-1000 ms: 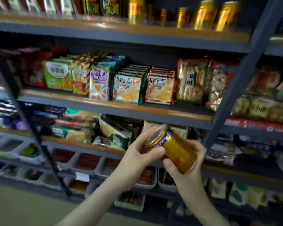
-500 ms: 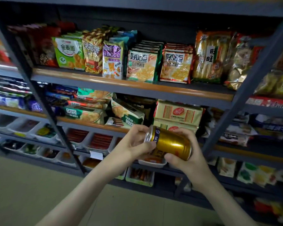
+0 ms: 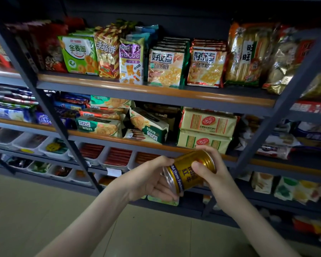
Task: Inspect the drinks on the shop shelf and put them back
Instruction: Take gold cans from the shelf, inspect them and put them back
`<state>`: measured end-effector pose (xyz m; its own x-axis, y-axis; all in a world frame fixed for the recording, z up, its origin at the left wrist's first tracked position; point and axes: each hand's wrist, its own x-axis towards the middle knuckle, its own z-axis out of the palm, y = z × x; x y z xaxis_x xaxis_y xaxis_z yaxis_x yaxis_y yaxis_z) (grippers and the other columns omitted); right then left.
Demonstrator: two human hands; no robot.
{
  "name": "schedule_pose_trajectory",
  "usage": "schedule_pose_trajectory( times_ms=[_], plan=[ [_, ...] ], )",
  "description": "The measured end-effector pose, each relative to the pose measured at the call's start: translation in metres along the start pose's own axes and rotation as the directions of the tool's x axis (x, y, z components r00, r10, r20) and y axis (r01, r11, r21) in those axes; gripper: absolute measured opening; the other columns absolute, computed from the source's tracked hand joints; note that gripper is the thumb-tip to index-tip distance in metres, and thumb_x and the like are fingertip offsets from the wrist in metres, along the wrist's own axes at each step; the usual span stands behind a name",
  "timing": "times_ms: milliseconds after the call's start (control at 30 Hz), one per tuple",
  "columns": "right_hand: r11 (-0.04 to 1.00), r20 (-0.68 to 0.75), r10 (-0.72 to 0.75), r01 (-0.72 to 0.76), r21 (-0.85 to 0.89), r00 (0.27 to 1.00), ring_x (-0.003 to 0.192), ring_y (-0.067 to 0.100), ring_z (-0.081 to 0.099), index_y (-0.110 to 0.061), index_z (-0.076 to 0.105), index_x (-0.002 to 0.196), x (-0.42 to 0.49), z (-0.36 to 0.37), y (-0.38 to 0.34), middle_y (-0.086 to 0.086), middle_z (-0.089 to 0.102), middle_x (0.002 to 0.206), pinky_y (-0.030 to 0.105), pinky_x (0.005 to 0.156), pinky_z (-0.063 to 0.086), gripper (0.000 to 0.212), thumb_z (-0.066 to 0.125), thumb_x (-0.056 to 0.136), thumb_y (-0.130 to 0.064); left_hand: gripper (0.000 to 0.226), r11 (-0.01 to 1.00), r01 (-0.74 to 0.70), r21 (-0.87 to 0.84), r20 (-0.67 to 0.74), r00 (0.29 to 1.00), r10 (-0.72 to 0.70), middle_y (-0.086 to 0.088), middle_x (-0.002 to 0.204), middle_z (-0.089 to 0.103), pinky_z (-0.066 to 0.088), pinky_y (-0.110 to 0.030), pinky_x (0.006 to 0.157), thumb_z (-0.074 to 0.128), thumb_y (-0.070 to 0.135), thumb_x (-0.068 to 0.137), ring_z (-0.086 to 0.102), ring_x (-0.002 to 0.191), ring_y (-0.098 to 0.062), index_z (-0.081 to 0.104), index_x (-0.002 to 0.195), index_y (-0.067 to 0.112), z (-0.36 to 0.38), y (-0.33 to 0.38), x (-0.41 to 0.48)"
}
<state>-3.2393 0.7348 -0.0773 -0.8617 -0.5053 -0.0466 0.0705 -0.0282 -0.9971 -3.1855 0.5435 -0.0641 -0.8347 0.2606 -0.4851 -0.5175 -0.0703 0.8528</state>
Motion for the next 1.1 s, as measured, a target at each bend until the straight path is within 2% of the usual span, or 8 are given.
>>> schedule_pose_trajectory(
  times_ms=[233, 367, 500, 633, 733, 800, 1000, 1100],
  plan=[
    [0.883, 0.069, 0.199, -0.209, 0.421, 0.978, 0.095, 0.024, 0.068, -0.006, 0.057, 0.126, 0.004, -0.008, 0.001, 0.013, 0.069, 0.107, 0.031, 0.070, 0.057, 0.050, 0.060, 0.083, -0.031, 0.068, 0.994, -0.102, 0.024, 0.110, 0.989, 0.099, -0.014, 0.097, 0.073, 0.057, -0.028, 0.073, 0.072, 0.063, 0.065, 0.070, 0.085, -0.022, 0.065, 0.106, 0.009, 0.011, -0.015, 0.007],
    [0.800, 0.135, 0.223, -0.260, 0.541, 0.966, 0.093, 0.027, 0.069, -0.005, 0.059, 0.126, 0.004, -0.009, 0.002, 0.017, 0.069, 0.107, 0.034, 0.072, 0.057, 0.048, 0.062, 0.084, -0.028, 0.055, 0.982, -0.190, 0.011, -0.031, 0.981, 0.190, -0.004, 0.106, 0.072, 0.057, -0.031, 0.080, 0.076, 0.034, 0.073, 0.069, 0.100, -0.020, 0.056, 0.119, 0.011, 0.023, -0.018, 0.009],
    [0.762, 0.162, 0.204, -0.261, 0.593, 0.965, 0.100, 0.032, 0.066, -0.007, 0.069, 0.116, 0.006, -0.010, 0.008, 0.020, 0.066, 0.114, 0.039, 0.079, 0.057, 0.066, 0.089, 0.059, -0.033, 0.075, 0.947, -0.254, 0.199, -0.186, 0.938, 0.291, -0.012, 0.109, 0.069, 0.057, -0.046, 0.085, 0.079, 0.052, 0.056, 0.069, 0.098, -0.024, 0.056, 0.113, 0.010, 0.026, -0.019, 0.009],
    [0.711, 0.128, 0.274, -0.290, 0.641, 0.953, 0.096, 0.031, 0.069, -0.007, 0.073, 0.106, 0.005, -0.002, 0.003, 0.020, 0.068, 0.112, 0.039, 0.082, 0.058, 0.035, 0.063, 0.082, -0.030, 0.070, 0.865, -0.202, 0.460, -0.328, 0.867, 0.377, -0.005, 0.091, 0.069, 0.058, -0.043, 0.075, 0.079, 0.065, 0.059, 0.069, 0.080, -0.016, 0.056, 0.099, 0.012, 0.033, -0.015, 0.004],
    [0.698, 0.105, 0.331, -0.318, 0.642, 0.938, 0.090, 0.029, 0.070, -0.006, 0.066, 0.112, 0.005, 0.003, 0.001, 0.018, 0.070, 0.106, 0.037, 0.078, 0.058, 0.038, 0.057, 0.084, -0.030, 0.048, 0.820, -0.170, 0.546, -0.372, 0.828, 0.419, 0.005, 0.081, 0.065, 0.050, -0.015, 0.056, 0.073, 0.054, 0.068, 0.062, 0.063, 0.005, 0.053, 0.093, 0.018, 0.040, -0.011, 0.001],
    [0.699, 0.110, 0.358, -0.345, 0.626, 0.927, 0.087, 0.029, 0.070, -0.006, 0.072, 0.104, 0.004, 0.004, 0.000, 0.018, 0.071, 0.103, 0.038, 0.078, 0.056, 0.036, 0.059, 0.083, -0.032, 0.041, 0.756, -0.163, 0.634, -0.358, 0.804, 0.474, 0.010, 0.074, 0.059, 0.040, -0.010, 0.050, 0.074, 0.052, 0.072, 0.056, 0.058, 0.011, 0.049, 0.088, 0.023, 0.043, -0.012, 0.000],
    [0.785, 0.123, 0.314, -0.330, 0.524, 0.942, 0.100, 0.033, 0.068, -0.016, 0.061, 0.120, 0.003, -0.002, -0.005, 0.015, 0.070, 0.114, 0.045, 0.080, 0.055, 0.046, 0.067, 0.077, -0.032, 0.047, 0.599, -0.200, 0.775, -0.240, 0.784, 0.573, 0.011, 0.086, 0.062, 0.050, -0.019, 0.062, 0.079, 0.047, 0.073, 0.062, 0.074, -0.003, 0.037, 0.089, 0.032, 0.040, -0.021, 0.001],
    [0.903, 0.131, 0.201, -0.236, 0.360, 0.971, 0.107, 0.029, 0.066, -0.018, 0.059, 0.125, 0.008, -0.010, -0.010, 0.010, 0.068, 0.118, 0.041, 0.080, 0.057, 0.079, 0.088, 0.055, -0.043, 0.046, 0.575, -0.264, 0.775, -0.130, 0.823, 0.553, 0.012, 0.094, 0.064, 0.053, -0.020, 0.070, 0.078, 0.040, 0.077, 0.063, 0.080, -0.001, 0.041, 0.102, 0.027, 0.034, -0.017, 0.000]
  ],
)
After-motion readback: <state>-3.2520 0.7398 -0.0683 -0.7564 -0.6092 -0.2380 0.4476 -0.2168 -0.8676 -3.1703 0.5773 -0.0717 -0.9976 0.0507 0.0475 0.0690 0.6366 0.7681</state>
